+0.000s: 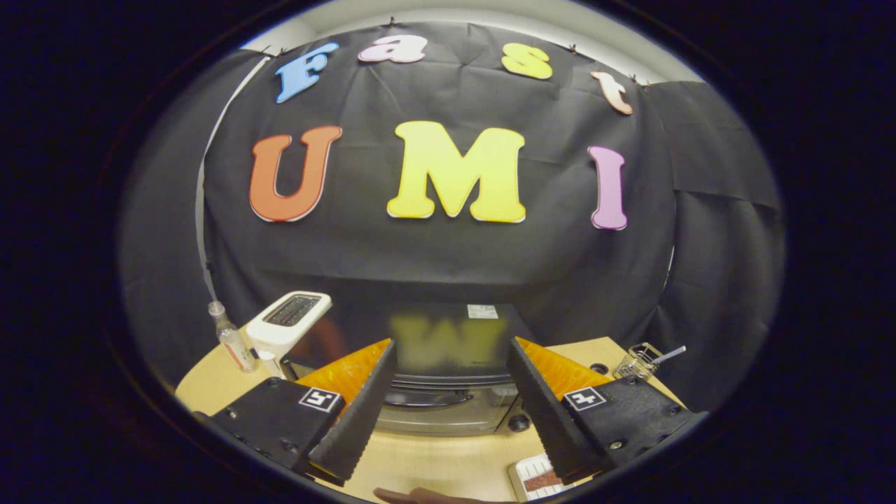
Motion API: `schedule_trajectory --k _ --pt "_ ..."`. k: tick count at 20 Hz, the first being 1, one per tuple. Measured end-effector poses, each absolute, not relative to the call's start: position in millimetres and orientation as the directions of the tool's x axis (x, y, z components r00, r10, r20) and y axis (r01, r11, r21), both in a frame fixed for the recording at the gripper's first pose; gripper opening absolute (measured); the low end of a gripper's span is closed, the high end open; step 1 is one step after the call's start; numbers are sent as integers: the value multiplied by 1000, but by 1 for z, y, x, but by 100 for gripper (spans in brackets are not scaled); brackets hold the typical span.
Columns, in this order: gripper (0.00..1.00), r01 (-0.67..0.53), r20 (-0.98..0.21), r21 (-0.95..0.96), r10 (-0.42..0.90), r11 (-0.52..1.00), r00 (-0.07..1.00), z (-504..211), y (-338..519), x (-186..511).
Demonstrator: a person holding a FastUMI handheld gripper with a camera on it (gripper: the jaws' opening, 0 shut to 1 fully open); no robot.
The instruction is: Open the toaster oven, put the food inside, and close the toaster oven door.
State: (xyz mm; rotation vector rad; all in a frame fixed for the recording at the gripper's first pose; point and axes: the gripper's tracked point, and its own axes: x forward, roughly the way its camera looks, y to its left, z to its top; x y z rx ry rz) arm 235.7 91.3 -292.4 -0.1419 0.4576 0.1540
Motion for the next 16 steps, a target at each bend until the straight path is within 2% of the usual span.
schedule_trajectory --k 4,7,16 --pt "100 -229 -520 -69 161 971 839 -332 111 242" --pt "100 -206 -545 -85 128 975 829 -344 105 241" --pt "100 -186 -531 -34 140 982 835 -346 98 212"
